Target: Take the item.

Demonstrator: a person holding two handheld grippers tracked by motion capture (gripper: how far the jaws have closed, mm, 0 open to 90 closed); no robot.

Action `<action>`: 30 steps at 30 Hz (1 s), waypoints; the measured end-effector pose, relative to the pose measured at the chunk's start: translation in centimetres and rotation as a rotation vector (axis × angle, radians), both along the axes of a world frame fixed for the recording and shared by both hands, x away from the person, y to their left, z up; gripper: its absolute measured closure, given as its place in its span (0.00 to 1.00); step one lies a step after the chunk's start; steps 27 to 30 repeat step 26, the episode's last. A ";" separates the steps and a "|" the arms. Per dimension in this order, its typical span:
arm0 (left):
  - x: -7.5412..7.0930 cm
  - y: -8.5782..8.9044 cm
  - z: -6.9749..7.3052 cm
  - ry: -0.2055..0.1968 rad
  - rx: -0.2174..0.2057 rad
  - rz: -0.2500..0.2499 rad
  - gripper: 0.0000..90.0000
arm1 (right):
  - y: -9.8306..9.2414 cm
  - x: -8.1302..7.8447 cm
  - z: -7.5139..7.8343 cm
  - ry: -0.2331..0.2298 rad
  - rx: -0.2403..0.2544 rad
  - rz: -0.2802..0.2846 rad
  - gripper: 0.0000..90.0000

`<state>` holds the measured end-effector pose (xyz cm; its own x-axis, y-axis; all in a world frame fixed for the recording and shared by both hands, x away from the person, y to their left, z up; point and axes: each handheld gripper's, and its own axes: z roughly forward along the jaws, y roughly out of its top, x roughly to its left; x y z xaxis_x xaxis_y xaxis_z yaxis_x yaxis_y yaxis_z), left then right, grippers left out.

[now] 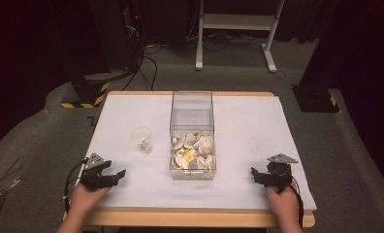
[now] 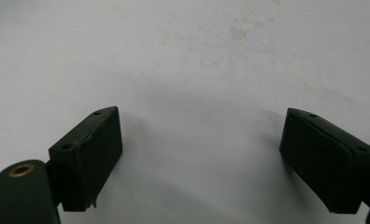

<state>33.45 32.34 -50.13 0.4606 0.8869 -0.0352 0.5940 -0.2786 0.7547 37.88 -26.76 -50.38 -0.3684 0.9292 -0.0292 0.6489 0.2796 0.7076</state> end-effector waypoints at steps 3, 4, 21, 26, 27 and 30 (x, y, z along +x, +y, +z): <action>0.0 0.1 -0.5 0.019 0.006 -0.005 0.26 | 0.0 0.0 0.0 -0.001 -0.001 0.001 0.14; 0.0 0.1 -0.5 0.019 0.006 -0.005 0.25 | 0.0 0.0 0.0 -0.001 -0.001 0.001 0.14; 0.0 -0.4 -0.7 0.008 0.035 0.002 0.26 | 0.0 0.0 0.0 -0.004 -0.005 0.002 0.14; 0.0 -0.4 -0.7 0.008 0.037 0.000 0.26 | 0.1 -0.1 0.0 -0.005 -0.005 -0.001 0.15; 0.0 -0.4 -0.7 0.008 0.037 0.000 0.26 | 0.1 -0.1 0.0 -0.005 -0.005 -0.001 0.15; 0.0 -0.4 -0.7 0.008 0.037 0.000 0.26 | 0.1 -0.1 0.0 -0.005 -0.005 -0.001 0.15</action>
